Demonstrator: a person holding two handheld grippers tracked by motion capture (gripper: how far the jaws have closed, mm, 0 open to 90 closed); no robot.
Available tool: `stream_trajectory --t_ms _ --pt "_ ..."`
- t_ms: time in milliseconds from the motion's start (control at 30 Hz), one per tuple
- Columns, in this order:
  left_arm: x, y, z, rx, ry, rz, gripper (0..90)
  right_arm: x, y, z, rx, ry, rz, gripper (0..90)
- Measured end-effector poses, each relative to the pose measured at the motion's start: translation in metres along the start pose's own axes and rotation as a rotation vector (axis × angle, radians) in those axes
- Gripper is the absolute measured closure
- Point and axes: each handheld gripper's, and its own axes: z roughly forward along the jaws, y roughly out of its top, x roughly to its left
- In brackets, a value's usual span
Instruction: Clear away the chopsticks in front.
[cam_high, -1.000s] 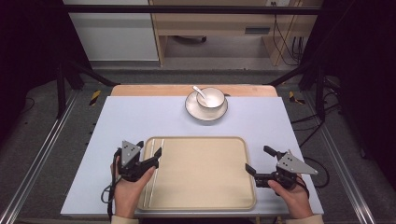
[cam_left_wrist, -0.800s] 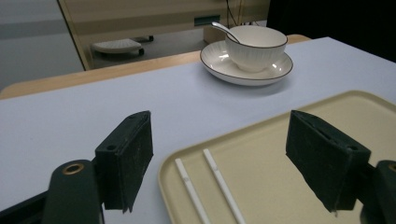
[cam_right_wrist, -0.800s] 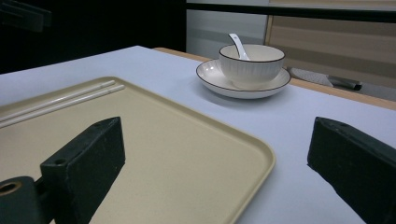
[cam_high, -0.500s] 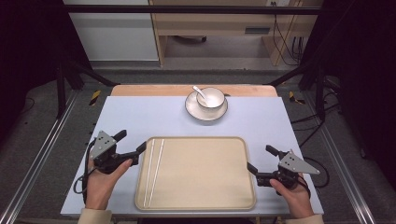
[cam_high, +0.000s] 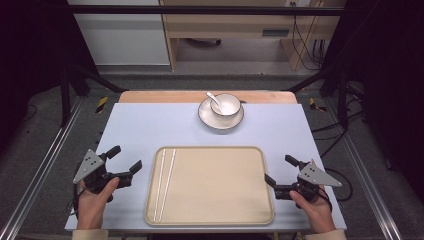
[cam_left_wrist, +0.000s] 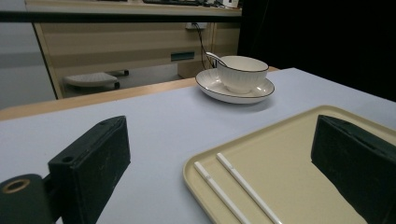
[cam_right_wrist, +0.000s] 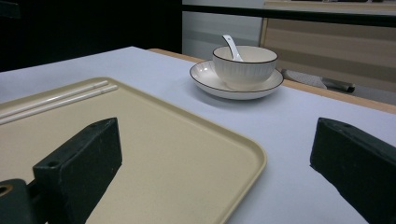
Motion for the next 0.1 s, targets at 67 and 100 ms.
stream_trajectory --t_ms 67,100 --pt "0.0022 -0.0022 -0.0013 -0.004 -0.002 0.002 4.5 0.0 0.0003 0.0004 -0.001 0.002 -0.01 2.6" --pt "0.0035 -0.0034 -0.0017 -0.001 -0.006 0.006 4.5 0.0 0.0003 0.0004 -0.001 0.002 -0.01 2.6"
